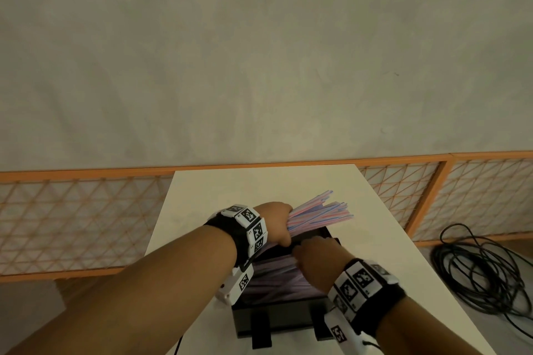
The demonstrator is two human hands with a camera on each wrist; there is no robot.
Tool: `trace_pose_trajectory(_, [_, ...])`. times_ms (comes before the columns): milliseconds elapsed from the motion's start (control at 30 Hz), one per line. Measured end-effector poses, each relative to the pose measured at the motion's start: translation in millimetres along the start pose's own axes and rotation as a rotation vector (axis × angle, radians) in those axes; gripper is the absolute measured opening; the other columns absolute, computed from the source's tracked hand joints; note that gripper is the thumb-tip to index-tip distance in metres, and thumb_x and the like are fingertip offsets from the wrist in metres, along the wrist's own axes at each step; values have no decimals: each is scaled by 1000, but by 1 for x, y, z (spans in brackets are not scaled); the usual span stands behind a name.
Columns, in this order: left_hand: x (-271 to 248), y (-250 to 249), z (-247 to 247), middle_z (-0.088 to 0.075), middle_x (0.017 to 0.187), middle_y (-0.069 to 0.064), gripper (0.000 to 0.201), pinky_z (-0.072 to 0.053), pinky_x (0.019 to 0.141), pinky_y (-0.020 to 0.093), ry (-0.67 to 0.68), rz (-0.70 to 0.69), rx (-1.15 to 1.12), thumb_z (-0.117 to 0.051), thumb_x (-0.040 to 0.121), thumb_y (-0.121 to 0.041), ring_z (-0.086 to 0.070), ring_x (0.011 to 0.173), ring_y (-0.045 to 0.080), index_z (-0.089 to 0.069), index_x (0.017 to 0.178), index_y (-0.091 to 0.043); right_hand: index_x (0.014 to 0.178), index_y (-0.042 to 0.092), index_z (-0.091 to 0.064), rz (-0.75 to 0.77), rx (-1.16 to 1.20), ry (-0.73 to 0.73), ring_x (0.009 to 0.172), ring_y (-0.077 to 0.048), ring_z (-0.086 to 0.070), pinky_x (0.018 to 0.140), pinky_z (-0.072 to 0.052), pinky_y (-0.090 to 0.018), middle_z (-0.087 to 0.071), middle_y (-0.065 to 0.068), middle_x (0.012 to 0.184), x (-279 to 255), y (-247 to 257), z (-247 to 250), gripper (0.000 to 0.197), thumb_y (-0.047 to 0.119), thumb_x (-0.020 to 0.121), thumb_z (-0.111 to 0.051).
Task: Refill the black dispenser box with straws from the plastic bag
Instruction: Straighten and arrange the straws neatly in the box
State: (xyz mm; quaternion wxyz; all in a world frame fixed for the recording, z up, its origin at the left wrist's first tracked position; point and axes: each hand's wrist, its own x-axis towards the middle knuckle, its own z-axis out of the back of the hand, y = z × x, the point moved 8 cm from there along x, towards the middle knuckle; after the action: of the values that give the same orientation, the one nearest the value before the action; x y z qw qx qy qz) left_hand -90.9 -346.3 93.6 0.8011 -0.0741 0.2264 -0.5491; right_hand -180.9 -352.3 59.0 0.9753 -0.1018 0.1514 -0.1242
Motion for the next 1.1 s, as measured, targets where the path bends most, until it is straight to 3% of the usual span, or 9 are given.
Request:
trace_pose_trajectory(100, [-2, -4, -7, -54, 88, 8, 39, -45, 67, 32, 25, -6, 52, -72, 71, -12, -55, 78, 25, -58, 107, -6, 128, 12, -52, 23, 81, 8, 113, -33, -54, 95, -43, -40, -57, -13, 125, 0, 8, -6, 38, 28, 95, -42])
trace_pose_trajectory(233, [-1, -2, -17, -55, 89, 9, 37, -46, 66, 31, 52, 7, 75, -70, 73, -11, -54, 77, 25, -58, 108, -5, 122, 14, -61, 67, 135, 121, 116, -33, -54, 96, -47, -41, -58, -14, 127, -10, 14, -21, 34, 13, 91, -46])
trace_pose_trajectory(333, [0, -4, -24, -55, 89, 9, 34, -49, 70, 35, 70, 8, 89, -71, 74, -13, -54, 78, 25, -57, 104, -7, 121, 9, -62, 0, 120, 196, 116, -34, -56, 96, -48, -43, -59, -15, 126, -11, 9, -38, 34, 9, 93, -42])
trace_pose_trajectory(433, [0, -7, -28, -53, 90, 8, 36, -50, 73, 37, 79, 2, 103, -72, 74, -14, -54, 79, 25, -56, 105, -7, 119, 2, -60, -56, 174, 168, 116, -33, -57, 95, -47, -40, -61, -16, 123, -7, 3, -42, 32, 16, 96, -43])
trace_pose_trajectory(633, [-1, -10, -27, -54, 91, 7, 38, -49, 73, 35, 77, -16, 85, -72, 72, -15, -55, 81, 24, -57, 107, -7, 118, 0, -60, 19, 301, 144, 111, -35, -58, 96, -45, -39, -63, -20, 120, 0, 21, -44, 34, 20, 97, -41])
trace_pose_trajectory(767, [-3, -4, -26, -55, 89, 8, 31, -48, 69, 35, 74, 10, 78, -73, 72, -15, -54, 77, 24, -52, 95, -12, 110, 0, -63, -9, 244, 183, 104, -36, -61, 86, -48, -38, -65, -20, 112, 2, 15, -52, 40, 30, 97, -40])
trace_pose_trajectory(900, [-3, 3, -20, -55, 89, 7, 34, -46, 67, 32, 46, 35, 34, -71, 72, -13, -55, 78, 25, -57, 103, -9, 109, 4, -64, -34, 217, 87, 102, -32, -62, 78, -48, -35, -63, -16, 114, 7, 12, -43, 38, 33, 93, -44])
trace_pose_trajectory(1033, [-1, 3, -18, -56, 91, 9, 37, -49, 70, 36, 50, 37, 28, -72, 71, -14, -55, 78, 25, -58, 104, -8, 119, 5, -59, -82, 258, 187, 113, -32, -58, 92, -46, -39, -62, -17, 122, 6, 13, -55, 50, 44, 97, -36])
trace_pose_trajectory(1100, [-1, 2, -19, -56, 92, 8, 42, -50, 73, 36, 51, 34, 26, -72, 71, -15, -56, 80, 25, -58, 109, -6, 129, 14, -52, -91, 382, 171, 114, -30, -57, 96, -45, -38, -61, -13, 125, 5, 11, -58, 55, 54, 94, -36])
